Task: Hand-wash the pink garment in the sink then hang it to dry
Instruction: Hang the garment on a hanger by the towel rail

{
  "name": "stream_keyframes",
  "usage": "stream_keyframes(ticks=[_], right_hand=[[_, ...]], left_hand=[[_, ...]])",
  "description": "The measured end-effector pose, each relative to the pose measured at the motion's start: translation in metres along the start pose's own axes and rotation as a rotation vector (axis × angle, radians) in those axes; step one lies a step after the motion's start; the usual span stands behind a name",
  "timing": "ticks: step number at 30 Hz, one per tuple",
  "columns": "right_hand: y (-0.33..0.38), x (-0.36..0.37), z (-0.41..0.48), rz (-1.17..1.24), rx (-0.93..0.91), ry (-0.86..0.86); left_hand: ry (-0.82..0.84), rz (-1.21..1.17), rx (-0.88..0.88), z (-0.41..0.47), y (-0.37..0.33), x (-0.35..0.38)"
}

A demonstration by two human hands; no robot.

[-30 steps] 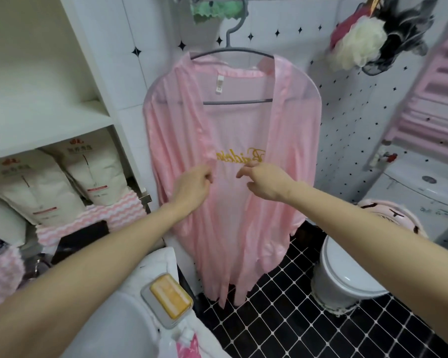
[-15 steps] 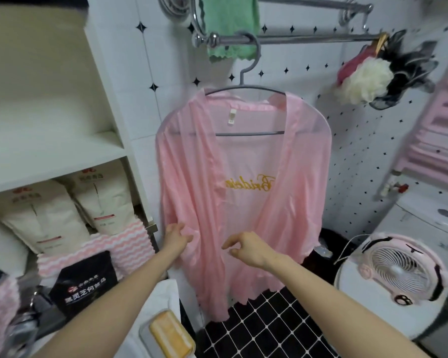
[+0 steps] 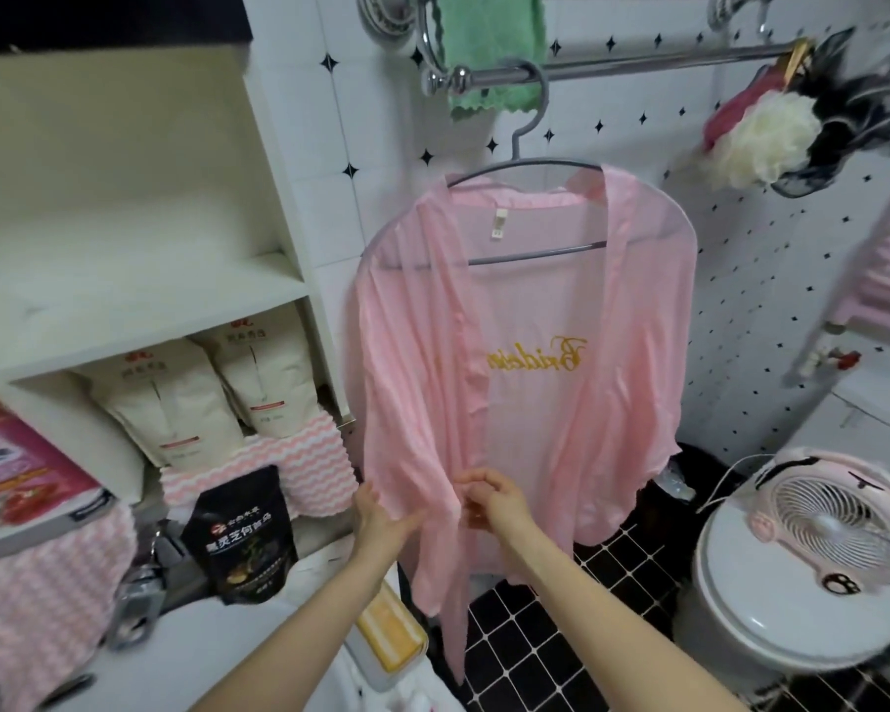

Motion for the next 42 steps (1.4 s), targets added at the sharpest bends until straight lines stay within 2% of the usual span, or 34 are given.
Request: stream_keyframes(ticks=[2, 4, 7, 9, 11, 13, 15, 17, 18, 20, 21, 22, 28, 31, 32, 33, 35, 36, 39, 40, 42], right_hand=[[-0.006, -0.001, -0.004, 0.005, 0.065, 0.082], [-0.011, -0.003, -0.009, -0.032, 0.096, 0.144], [-0.016, -0.004, -0.012, -0.146, 0.063, 0.148], [-0.01, -0.002, -0.01, -0.143, -0.012, 0.075], [-0.005, 0.003, -0.008, -0.102, -0.069, 0.017], [0.0, 0.005, -0.005, -0.094, -0.099, -0.052], [0.003, 0.0, -0.003, -0.14, -0.132, -0.098], [0.004, -0.006, -0.002, -0.095, -0.118, -0.081], [0.003, -0.008, -0.004, -0.028, -0.085, -0.053], [0.002, -0.01, -0.009, 0.041, -0.041, 0.024], [0.001, -0.012, -0.011, 0.025, -0.031, 0.047], [-0.001, -0.014, -0.012, 0.014, -0.027, 0.057], [-0.022, -0.048, -0.013, -0.058, -0.023, -0.138], [-0.051, -0.05, -0.024, -0.183, 0.072, -0.099], [-0.059, -0.048, -0.028, -0.227, 0.096, -0.08], [-0.064, -0.047, -0.031, -0.259, 0.111, -0.064], [-0.071, -0.043, -0.036, -0.288, 0.132, -0.038], [-0.071, -0.043, -0.038, -0.299, 0.138, -0.034], [-0.06, -0.05, -0.038, -0.304, 0.127, -0.064], [-0.052, -0.053, -0.038, -0.307, 0.11, -0.075], [-0.031, -0.056, -0.037, -0.306, 0.079, -0.081]], left_hand=[[0.027, -0.163, -0.091, 0.007, 0.006, 0.007], [0.13, -0.114, -0.108, 0.009, 0.001, 0.014], [0.296, 0.079, 0.021, 0.015, -0.016, 0.03], [0.317, 0.211, 0.182, 0.018, -0.026, 0.039], [0.307, 0.344, 0.266, 0.012, -0.028, 0.046], [0.228, 0.419, 0.385, 0.006, -0.035, 0.043], [-0.007, 0.447, 0.51, 0.002, -0.051, 0.018], [-0.219, 0.345, 0.454, 0.001, -0.054, -0.01], [-0.192, 0.286, 0.356, 0.004, -0.047, -0.014], [0.085, 0.203, 0.19, 0.004, -0.03, 0.005], [0.204, 0.185, 0.159, -0.003, -0.026, 0.014], [0.244, 0.176, 0.151, -0.007, -0.023, 0.014], [-0.156, 0.182, 0.387, -0.034, -0.032, -0.081], [-0.429, 0.231, 0.435, -0.056, -0.046, -0.144], [-0.443, 0.262, 0.455, -0.065, -0.051, -0.145], [-0.372, 0.315, 0.484, -0.074, -0.057, -0.133], [-0.131, 0.505, 0.545, -0.08, -0.053, -0.102], [-0.139, 0.563, 0.499, -0.073, -0.052, -0.106], [-0.475, 0.428, 0.39, -0.057, -0.059, -0.16], [-0.437, 0.472, 0.395, -0.06, -0.06, -0.154], [-0.049, 0.694, 0.51, -0.078, -0.048, -0.096]])
Point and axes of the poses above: each hand's wrist, its own z-axis towards the middle knuckle, its own x-axis out of the palm, y = z × x, the point moved 9 cm from there along z, towards the middle knuckle, and after that the axes turned 8 degrees about -y, right-handed, at the moved point
